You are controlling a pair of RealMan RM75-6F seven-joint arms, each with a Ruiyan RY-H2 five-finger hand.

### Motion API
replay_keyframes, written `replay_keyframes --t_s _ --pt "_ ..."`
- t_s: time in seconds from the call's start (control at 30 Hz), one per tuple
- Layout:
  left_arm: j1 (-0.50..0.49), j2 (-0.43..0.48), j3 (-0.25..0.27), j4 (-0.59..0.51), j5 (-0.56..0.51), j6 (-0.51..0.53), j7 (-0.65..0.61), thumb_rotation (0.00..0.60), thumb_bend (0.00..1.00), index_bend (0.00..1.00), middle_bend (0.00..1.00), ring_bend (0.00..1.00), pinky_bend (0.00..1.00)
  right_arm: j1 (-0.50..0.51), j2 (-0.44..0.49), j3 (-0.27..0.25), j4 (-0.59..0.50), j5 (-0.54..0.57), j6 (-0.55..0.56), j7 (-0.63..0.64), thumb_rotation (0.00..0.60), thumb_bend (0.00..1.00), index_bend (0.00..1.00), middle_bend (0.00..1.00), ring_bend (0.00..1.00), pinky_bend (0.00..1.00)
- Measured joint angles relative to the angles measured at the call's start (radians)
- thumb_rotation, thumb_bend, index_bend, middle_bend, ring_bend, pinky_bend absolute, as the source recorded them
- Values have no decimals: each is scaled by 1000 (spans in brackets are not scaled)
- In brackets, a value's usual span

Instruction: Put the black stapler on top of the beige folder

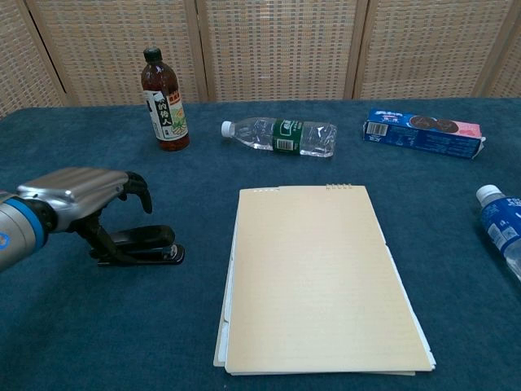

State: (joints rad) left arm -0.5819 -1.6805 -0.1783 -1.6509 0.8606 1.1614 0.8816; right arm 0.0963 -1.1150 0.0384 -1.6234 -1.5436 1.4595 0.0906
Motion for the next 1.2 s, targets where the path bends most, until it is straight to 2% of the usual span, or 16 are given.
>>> replay_keyframes --t_s 0.27,0.47,0.57,0.83,1.2 --pt "-28 -69 20 51 -1 31 -1 600 351 499 289 336 375 -1 4 0 -1 -4 4 12 600 116 69 0 0 0" --pt "-36 -102 26 81 8 51 -9 600 598 693 448 470 483 -3 6 0 -3 -5 6 15 600 115 72 0 0 0" --pt "-41 -114 32 97 24 58 -10 600 692 795 530 538 528 -3 6 0 -4 -4 6 15 600 115 73 0 0 0" --pt "-56 -121 38 88 96 75 -24 600 704 824 554 561 546 -3 9 3 -4 1 5 23 600 115 75 0 0 0" --pt "-120 -107 15 34 141 69 49 600 704 821 554 561 546 -6 13 4 -5 -3 13 37 600 115 75 0 0 0"
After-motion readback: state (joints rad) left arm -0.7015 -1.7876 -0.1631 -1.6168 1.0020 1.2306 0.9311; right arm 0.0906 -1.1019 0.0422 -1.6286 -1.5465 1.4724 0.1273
